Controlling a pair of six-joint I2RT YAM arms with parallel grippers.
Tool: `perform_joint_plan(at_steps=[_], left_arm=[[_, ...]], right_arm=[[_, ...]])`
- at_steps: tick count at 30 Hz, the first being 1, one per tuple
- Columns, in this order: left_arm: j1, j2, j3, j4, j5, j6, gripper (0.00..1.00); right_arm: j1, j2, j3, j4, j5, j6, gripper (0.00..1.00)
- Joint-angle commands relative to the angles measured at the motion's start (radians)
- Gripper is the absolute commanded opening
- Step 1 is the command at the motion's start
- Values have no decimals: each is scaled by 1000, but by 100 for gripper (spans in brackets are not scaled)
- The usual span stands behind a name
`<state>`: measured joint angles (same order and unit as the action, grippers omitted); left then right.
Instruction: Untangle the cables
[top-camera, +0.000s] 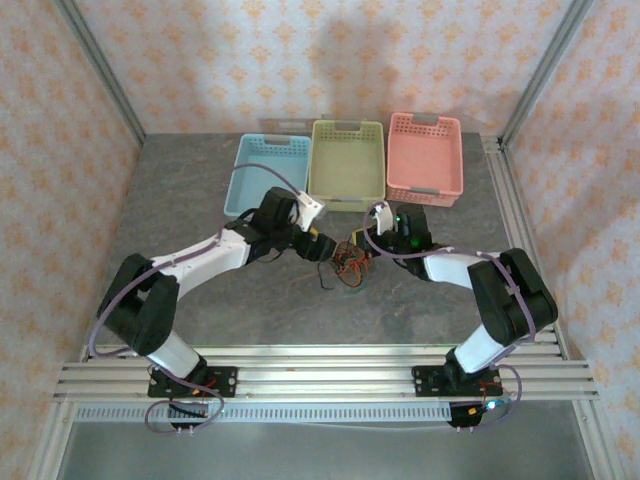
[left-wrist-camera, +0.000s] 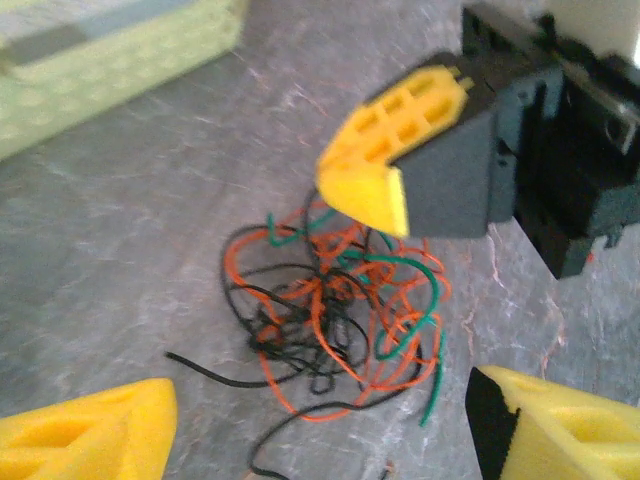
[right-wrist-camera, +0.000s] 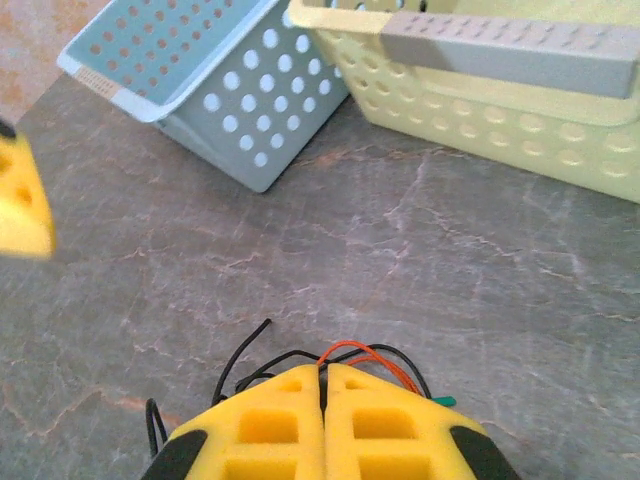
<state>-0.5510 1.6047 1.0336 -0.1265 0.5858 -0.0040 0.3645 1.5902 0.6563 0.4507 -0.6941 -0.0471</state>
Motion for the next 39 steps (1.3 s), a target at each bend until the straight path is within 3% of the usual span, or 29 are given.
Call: perform_joint_plan(at_steps=[1,6,13,18,20,30,34,39], left_arm=[[-22,50,69,-153,-38,100,73],[-31,105,117,-225,-21,145,74],[-58,150,156,-264,-116,153,70],[-61,198,194,-296,-215,134,67],[-68,247,240,-346,-216,143,63],[-95,279,269,-362,-274,148,62],[-98,339,319,-391,-325,133,48],[-106,358,339,-399,-383,125,48]], right_arm=[[-7,-16,-7,38,31,22,0],[-13,-18,-2,20,76,25,0],[-28,-33,-8,5,149,34,0],[-31,-36,-8,3,151,38,0],[-32,-30,-3,-3,153,36,0],[-32,-24,6,-17,148,35,0],[-32,-25,6,-13,139,35,0],[-32,-24,5,-11,137,36,0]])
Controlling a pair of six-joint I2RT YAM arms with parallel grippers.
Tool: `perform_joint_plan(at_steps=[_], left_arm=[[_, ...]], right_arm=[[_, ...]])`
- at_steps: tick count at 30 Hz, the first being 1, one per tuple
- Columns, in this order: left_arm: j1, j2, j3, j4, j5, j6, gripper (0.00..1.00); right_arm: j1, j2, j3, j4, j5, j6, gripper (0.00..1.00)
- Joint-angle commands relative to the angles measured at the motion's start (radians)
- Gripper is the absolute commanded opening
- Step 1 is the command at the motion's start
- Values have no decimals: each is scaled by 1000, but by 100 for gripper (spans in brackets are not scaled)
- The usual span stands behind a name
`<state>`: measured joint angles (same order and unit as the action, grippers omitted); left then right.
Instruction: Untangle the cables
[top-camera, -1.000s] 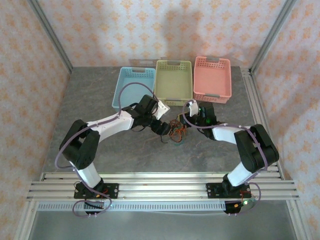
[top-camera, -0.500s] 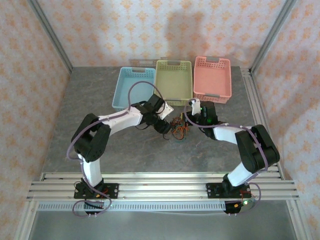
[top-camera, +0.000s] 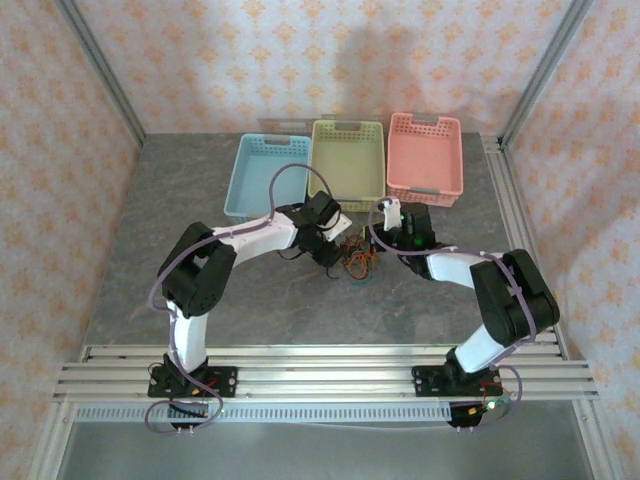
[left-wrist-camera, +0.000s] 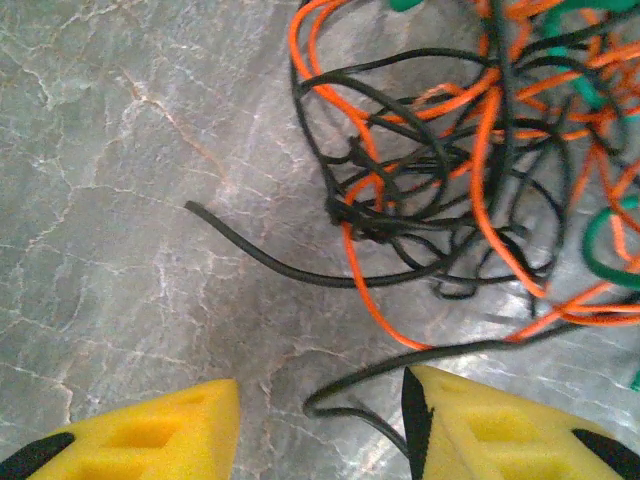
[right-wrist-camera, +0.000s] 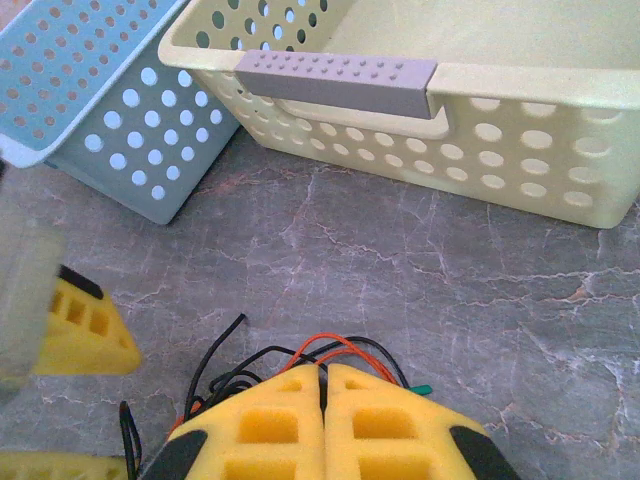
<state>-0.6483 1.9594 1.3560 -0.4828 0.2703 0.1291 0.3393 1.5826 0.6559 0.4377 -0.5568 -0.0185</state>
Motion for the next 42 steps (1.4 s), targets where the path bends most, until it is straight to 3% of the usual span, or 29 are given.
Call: perform_joint_plan(at_steps=[1,7,16,20,33,42], left_arm=[[-8,0,12,-34,-74,-11,50],[-8,42,53,-60,-119,-29,49],[-11,58,78,-61,-67,-48,46],[-13,68,89,-75,-32,-40,33],[-19,-5,30,-19,-90,-47,1],[-14,-120,-62,75,-228,-81,0]], right_arm=[[-7,-15,5,3,0,8,0],[-7,-16,5,8,3,11,0],[-8,-10,8,7,1,13,0],[-7,-7,9,5,-2,15,0],[-7,-19,3,7,21,12,0],[-7,-59,-14,-8,140,-3,0]])
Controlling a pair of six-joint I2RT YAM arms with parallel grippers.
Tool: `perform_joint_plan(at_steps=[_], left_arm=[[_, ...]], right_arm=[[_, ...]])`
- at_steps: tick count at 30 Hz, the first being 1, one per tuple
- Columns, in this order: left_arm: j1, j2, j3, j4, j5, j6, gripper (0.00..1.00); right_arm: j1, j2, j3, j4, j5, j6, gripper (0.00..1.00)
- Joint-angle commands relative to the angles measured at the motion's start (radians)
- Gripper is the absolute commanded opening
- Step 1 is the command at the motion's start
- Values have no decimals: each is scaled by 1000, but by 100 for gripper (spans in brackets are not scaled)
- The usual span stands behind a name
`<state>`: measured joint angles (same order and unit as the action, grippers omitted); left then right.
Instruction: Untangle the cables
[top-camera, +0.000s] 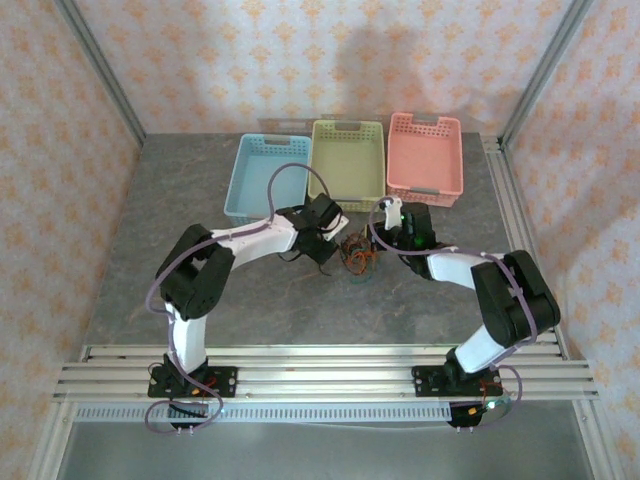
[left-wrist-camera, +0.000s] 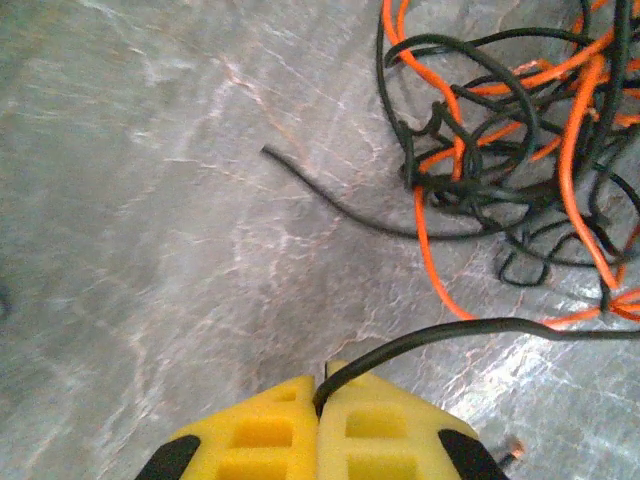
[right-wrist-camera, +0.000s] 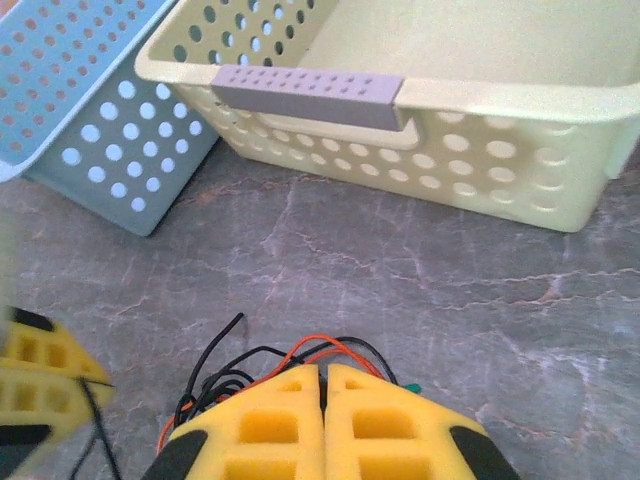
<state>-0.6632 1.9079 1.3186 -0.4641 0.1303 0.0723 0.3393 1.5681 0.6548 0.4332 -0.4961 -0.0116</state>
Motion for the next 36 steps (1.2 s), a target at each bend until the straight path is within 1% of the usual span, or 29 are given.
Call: perform_joint_plan(at_steps=[1,8,21,24,30,36], left_arm=[[3,-83,-39,67,-106,-29,0],[47,-184,-135,158,-163,-79,0],[173,-409,-349,338,-227,-210,0],[181,-435,-372,351,-260,-231,0],[202,-490,-421,390,-286,-256,0],[217,-516,-447,411,-281,-267,0]], right_arm=[[-8,-54,-18,-4,114,-9,0],[-12,-107,-66,38,259,15,0],[-22,-115,-75,47,282,38,0],[-22,-115,-75,47,282,39,0],[-23,-120,-77,48,283,39,0],[-24,-124,-78,53,278,39,0]])
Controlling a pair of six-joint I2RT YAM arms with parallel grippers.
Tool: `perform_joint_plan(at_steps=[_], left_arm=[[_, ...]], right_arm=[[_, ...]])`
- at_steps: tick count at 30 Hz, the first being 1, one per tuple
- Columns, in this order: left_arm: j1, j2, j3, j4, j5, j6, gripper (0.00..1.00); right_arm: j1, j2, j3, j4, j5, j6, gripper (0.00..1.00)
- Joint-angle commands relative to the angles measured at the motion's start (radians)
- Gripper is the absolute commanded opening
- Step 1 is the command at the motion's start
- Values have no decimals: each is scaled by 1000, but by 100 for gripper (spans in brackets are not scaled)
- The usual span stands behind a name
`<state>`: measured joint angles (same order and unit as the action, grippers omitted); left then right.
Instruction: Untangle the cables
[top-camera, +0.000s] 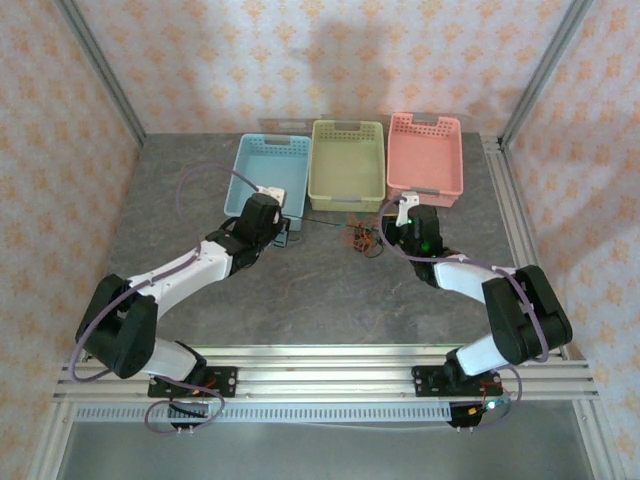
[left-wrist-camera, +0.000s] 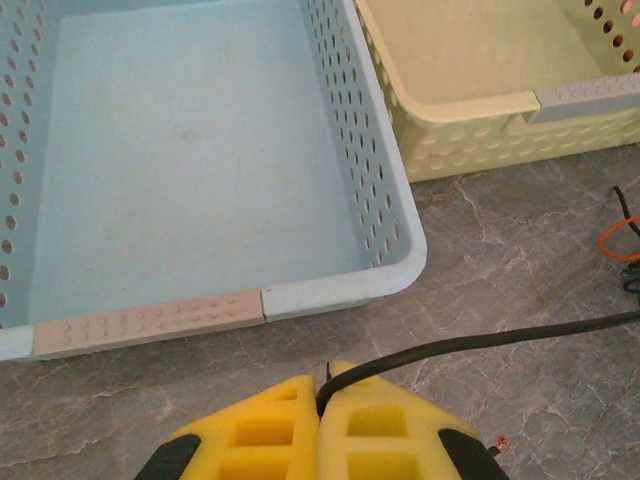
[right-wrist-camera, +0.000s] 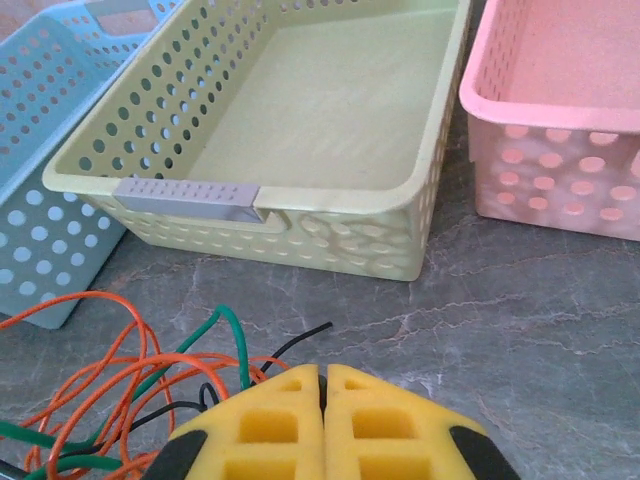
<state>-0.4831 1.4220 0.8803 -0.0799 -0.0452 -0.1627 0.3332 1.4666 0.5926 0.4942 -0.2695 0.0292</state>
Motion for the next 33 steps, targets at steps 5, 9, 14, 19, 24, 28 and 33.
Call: perform_joint_plan(at_steps=[5,9,14,19,24,28,33], left_arm=[[37,-29,-7,31,-72,-25,0],[37,-32,-10,39,-42,-17,0],[37,-36,-15,48,-11,-11,0],[36,-51,-28,72,31,0,0],[31,-83,-61,117,103,18,0],[29,-107,-83,151,156,34,0],[25,-120,-97,170,194,42,0]], right_arm=[[-17,-38,-29,10,46,-4,27],[-17,-68,-71,91,4,-10,41],[-4,-91,-124,221,-105,-33,46],[96,-74,-118,262,-152,-138,51],[180,-5,-67,307,-248,-186,51],[253,46,50,172,-361,-287,50],[306,167,233,21,-392,-376,50]])
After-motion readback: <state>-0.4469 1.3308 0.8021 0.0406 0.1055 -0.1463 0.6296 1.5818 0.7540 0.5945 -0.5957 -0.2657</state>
